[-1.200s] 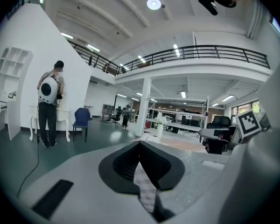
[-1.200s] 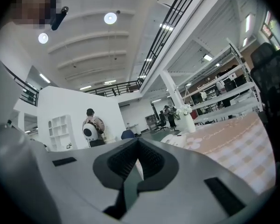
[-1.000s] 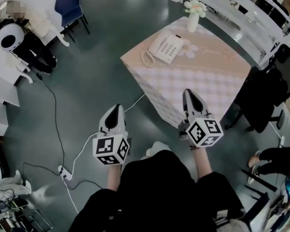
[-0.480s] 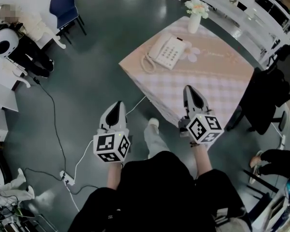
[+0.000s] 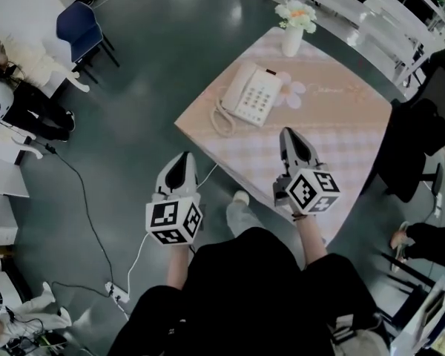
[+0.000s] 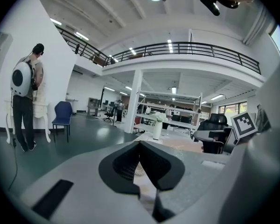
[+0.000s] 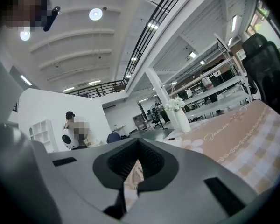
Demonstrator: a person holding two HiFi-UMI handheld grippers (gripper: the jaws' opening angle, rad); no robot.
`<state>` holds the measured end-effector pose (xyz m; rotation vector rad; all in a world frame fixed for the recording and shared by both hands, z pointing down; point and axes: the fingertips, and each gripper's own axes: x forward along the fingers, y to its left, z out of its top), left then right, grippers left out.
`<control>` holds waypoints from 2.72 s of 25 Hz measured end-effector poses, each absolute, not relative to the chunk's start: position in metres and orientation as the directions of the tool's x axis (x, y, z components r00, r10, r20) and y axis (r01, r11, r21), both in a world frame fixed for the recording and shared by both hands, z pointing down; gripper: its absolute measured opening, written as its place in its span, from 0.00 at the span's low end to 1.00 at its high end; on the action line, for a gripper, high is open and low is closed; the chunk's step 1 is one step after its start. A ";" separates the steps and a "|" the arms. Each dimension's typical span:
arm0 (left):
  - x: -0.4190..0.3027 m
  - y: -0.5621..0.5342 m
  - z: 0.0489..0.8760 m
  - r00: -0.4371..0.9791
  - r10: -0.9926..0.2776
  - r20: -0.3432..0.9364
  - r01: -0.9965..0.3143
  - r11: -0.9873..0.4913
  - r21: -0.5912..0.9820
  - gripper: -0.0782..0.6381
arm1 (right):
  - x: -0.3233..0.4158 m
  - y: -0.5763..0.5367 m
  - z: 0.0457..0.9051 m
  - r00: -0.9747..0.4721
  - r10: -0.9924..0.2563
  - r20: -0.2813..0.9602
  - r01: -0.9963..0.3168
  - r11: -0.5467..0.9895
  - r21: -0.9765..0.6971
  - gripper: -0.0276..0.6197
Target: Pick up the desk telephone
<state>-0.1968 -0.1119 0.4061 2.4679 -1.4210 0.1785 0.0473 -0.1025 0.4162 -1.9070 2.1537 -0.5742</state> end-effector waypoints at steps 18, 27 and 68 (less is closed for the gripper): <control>-0.121 -0.251 0.442 0.635 -0.695 0.336 -0.771 -0.601 0.213 0.11 | 0.103 -0.205 0.464 -0.046 -0.975 0.215 -0.860 -0.071 -0.506 0.03; -0.091 -0.292 0.473 0.681 -0.599 0.420 -0.713 -0.673 0.197 0.11 | 0.110 -0.232 0.496 -0.065 -0.961 0.270 -0.859 -0.084 -0.506 0.03; 0.019 -0.365 0.597 0.786 -0.016 0.617 -0.466 -0.671 0.577 0.56 | 0.136 -0.306 0.603 -0.007 -0.885 0.466 -0.489 -0.404 -0.773 0.38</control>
